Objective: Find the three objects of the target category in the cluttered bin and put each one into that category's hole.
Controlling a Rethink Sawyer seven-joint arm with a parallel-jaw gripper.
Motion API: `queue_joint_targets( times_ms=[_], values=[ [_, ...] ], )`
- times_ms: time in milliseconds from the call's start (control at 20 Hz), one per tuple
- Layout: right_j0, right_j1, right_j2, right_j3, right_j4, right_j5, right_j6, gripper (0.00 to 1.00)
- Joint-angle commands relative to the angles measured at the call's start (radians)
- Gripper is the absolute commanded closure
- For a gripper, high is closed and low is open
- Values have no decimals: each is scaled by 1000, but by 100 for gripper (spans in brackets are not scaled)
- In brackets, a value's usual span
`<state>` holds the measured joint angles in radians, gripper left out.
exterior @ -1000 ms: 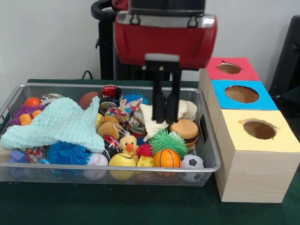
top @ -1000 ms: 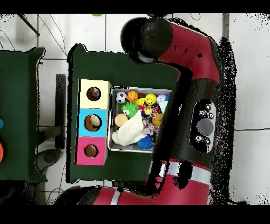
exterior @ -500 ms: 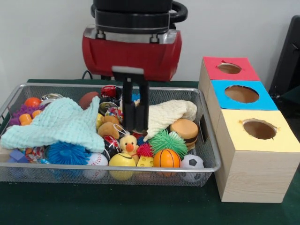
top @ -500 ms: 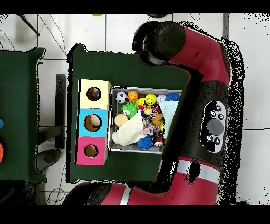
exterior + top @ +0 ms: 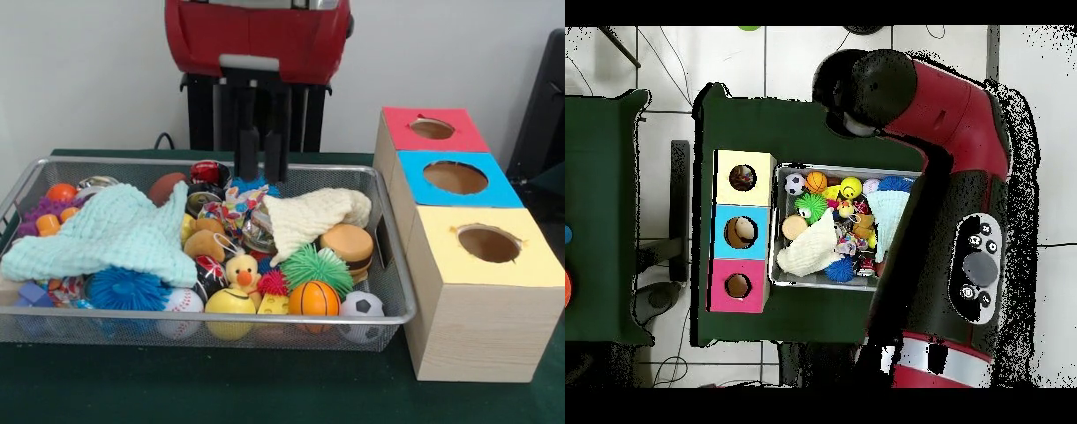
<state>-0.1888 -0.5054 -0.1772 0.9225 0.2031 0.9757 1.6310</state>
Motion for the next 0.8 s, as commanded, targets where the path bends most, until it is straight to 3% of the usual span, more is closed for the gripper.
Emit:
queue_joint_targets(
  times_ms=[50, 800],
  values=[
    [3, -64, 33, 226, -79, 113, -33, 0],
    [-54, -153, 79, 469, -130, -62, -77, 0]
  ],
)
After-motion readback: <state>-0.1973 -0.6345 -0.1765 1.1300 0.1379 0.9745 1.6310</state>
